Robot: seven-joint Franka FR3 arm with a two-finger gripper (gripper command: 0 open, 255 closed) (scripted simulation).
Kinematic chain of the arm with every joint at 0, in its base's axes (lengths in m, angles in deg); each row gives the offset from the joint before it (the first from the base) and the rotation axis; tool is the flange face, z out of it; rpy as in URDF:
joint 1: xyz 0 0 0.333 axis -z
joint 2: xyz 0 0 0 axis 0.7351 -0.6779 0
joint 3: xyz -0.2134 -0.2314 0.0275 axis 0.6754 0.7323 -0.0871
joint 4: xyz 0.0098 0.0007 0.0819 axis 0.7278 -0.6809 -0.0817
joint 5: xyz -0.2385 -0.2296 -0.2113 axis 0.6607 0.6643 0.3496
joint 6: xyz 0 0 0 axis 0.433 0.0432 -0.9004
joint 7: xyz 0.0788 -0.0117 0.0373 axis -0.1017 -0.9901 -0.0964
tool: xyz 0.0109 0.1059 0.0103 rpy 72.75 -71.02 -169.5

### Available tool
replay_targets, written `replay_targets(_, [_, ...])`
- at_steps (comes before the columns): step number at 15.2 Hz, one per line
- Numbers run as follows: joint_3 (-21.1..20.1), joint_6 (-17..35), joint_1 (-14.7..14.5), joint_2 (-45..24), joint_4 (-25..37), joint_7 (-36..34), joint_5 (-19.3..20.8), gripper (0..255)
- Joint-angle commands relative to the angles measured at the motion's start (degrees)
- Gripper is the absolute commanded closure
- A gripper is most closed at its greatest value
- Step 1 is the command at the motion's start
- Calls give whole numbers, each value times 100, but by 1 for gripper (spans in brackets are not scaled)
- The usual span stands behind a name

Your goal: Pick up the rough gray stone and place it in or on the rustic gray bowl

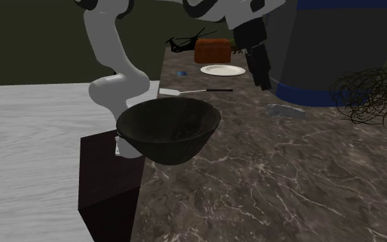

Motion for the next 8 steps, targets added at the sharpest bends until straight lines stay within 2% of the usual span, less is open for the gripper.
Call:
replay_targets(1, [-98,243,-132,-116,17,189,10,0])
replay_targets(8, [-165,694,-107,-451,-91,138,112,0])
